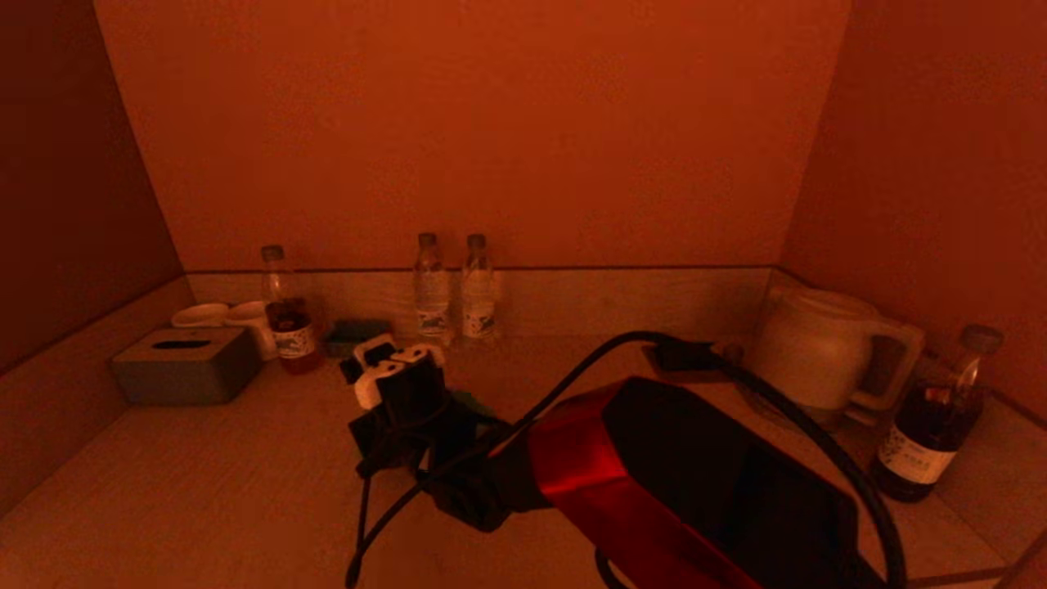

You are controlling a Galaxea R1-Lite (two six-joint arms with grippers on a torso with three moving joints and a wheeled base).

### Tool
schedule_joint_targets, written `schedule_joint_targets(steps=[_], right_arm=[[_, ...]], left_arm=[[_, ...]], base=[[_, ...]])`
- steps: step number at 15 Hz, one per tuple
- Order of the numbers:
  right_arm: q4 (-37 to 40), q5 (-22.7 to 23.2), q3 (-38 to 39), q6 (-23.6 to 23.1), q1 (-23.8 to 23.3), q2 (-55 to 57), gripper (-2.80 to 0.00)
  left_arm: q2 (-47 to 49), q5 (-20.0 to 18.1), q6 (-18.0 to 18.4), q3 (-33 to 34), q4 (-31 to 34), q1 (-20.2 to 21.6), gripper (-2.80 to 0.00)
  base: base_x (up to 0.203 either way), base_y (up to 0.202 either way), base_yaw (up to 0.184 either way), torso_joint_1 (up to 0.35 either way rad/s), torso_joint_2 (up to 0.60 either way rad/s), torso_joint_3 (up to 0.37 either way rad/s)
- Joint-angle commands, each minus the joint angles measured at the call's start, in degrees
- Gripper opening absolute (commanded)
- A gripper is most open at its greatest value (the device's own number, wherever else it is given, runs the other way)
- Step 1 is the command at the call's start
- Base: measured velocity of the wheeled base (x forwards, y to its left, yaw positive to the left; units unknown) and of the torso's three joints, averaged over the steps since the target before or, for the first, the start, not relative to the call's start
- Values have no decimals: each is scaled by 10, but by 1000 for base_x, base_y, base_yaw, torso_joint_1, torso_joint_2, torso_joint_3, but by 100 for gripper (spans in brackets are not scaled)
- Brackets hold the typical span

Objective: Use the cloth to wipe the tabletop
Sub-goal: Sweep the stains on the table

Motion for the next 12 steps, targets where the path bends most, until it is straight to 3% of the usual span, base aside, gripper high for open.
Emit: schedule_joint_targets(steps=[1,5,12], right_arm=[[-2,-1,28,8,18,-37,-280],[-3,-1,160,38,51,-157,-280],[-3,-20,294,66,55,-281,-280]], left_arm=[[0,0,0,0,0,0,-280],[0,0,0,0,0,-1,-280],[0,0,0,0,0,0,-280]], base=[[0,0,0,0,0,0],[0,0,0,0,0,0],[0,0,0,0,0,0]])
